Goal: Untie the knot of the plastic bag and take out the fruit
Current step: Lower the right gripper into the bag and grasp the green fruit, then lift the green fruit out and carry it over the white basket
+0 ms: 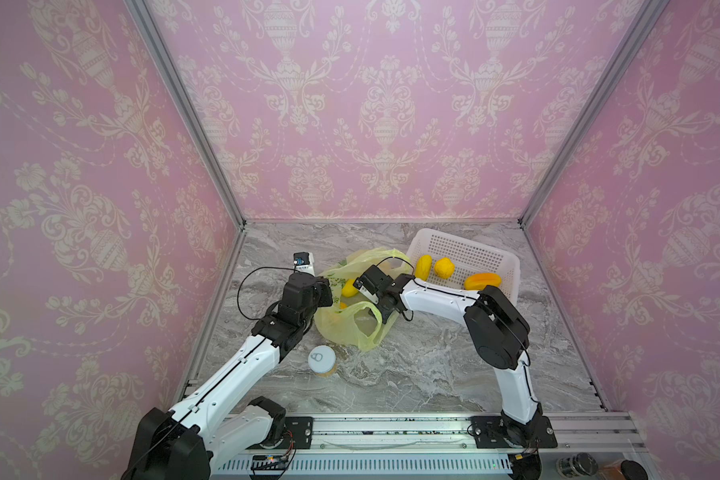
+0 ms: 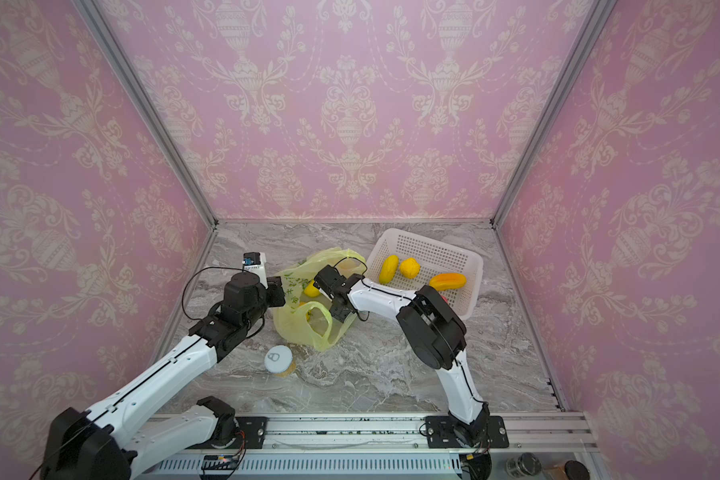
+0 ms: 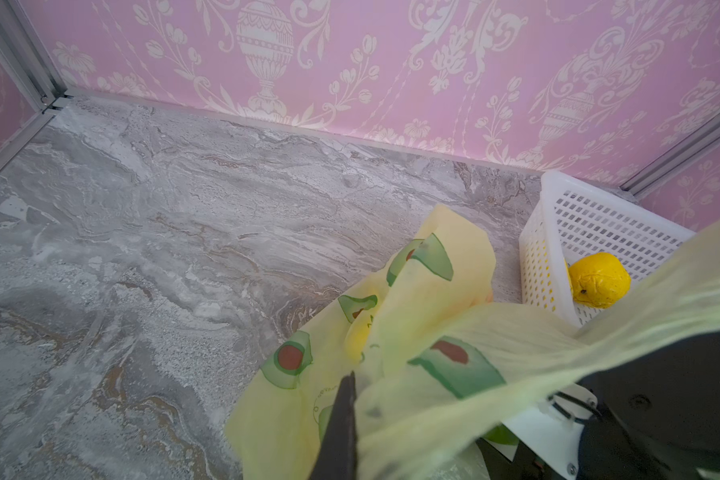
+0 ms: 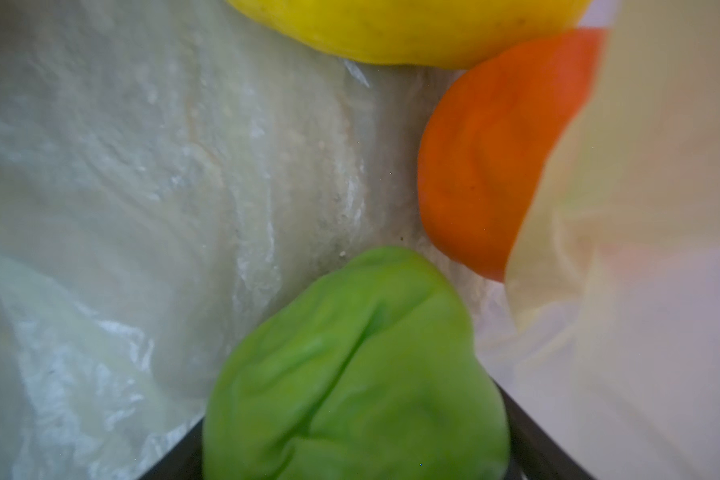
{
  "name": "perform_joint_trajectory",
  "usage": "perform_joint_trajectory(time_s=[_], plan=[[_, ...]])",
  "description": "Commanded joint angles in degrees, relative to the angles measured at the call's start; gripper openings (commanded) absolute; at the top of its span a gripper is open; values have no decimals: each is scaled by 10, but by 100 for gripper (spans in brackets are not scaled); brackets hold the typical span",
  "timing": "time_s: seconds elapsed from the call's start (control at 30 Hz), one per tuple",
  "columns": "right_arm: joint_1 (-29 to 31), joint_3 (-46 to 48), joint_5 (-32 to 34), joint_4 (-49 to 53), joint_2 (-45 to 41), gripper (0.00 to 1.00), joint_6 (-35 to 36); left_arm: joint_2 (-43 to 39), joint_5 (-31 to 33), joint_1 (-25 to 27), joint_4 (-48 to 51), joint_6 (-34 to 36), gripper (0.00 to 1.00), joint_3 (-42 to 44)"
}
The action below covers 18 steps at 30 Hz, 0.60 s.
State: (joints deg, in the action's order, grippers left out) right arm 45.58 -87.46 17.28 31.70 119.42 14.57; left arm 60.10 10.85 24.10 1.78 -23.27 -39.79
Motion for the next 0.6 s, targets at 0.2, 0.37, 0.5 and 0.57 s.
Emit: perform_joint_trajectory(time_s=[0.2, 0.37, 0.5, 0.57], plan=[[-1, -7, -71, -8, -5, 42, -13, -1, 10, -4, 1, 4, 0, 7], [3, 29, -66, -38, -59, 30, -18, -5, 14, -4, 2, 4, 0, 8], [4, 98, -96, -98, -140, 27, -15, -4, 9, -4, 0, 3, 0, 8], [4, 135, -115, -130, -187, 21, -19, -3, 12, -4, 0, 3, 0, 8]])
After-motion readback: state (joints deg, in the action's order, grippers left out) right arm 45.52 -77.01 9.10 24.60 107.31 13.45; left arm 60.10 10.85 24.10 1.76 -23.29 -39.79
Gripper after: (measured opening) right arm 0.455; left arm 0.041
